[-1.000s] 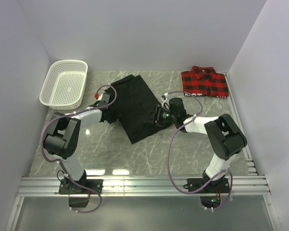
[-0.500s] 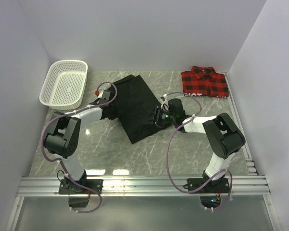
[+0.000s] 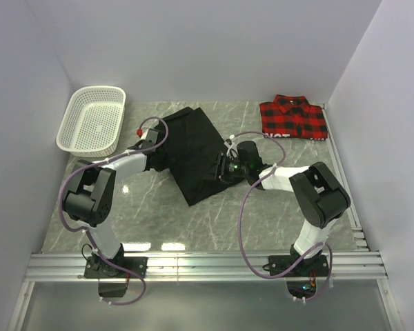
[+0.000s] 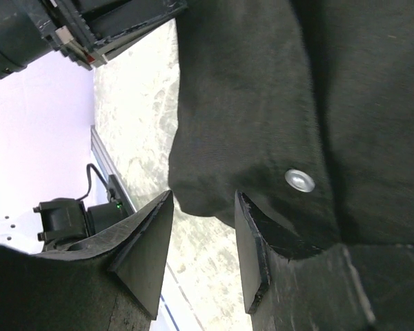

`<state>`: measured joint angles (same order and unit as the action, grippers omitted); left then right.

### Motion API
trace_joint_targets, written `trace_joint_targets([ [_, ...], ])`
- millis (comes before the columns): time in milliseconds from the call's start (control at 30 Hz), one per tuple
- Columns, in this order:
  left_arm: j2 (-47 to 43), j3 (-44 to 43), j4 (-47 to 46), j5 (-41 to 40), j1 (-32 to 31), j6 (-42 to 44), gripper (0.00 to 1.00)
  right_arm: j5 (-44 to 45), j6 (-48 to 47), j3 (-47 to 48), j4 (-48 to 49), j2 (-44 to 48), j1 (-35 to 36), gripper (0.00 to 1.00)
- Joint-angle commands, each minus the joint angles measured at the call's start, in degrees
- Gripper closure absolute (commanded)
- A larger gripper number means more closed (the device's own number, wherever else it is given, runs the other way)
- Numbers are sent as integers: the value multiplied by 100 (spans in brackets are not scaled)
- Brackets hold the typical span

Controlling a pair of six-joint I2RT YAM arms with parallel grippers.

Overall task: Fold and stack the long sleeve shirts
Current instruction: Fold the shirt

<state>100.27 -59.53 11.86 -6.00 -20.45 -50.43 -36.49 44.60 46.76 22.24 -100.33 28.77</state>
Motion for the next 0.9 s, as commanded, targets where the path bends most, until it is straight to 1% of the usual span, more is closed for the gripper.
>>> trace_joint_targets([
  [0, 37, -252, -131, -182, -21, 226, 99, -121, -83, 324, 131, 32, 172, 52],
  [167, 133, -322, -263, -419, -21, 420, 100, -429, -136, 746, 132, -109, 541, 52],
  [333, 177, -402, -377, -534, -21, 570, 100, -675, -267, 1299, -61, -548, 954, 52],
  [533, 352, -454, -526, -595, -21, 640, 100, -1079, -285, 1730, -404, -1653, 1042, 52],
  [667, 476, -516, -561, -701, -21, 631, 100, -1281, -285, 1810, -607, -2129, 1042, 52],
  [767, 625, -586, -544, -867, -21, 605, 99, -1387, -268, 1880, -747, -2367, 1034, 52],
  [867, 800, -709, -474, -955, -12, 587, 99, -1396, -232, 1898, -773, -2386, 1034, 52],
])
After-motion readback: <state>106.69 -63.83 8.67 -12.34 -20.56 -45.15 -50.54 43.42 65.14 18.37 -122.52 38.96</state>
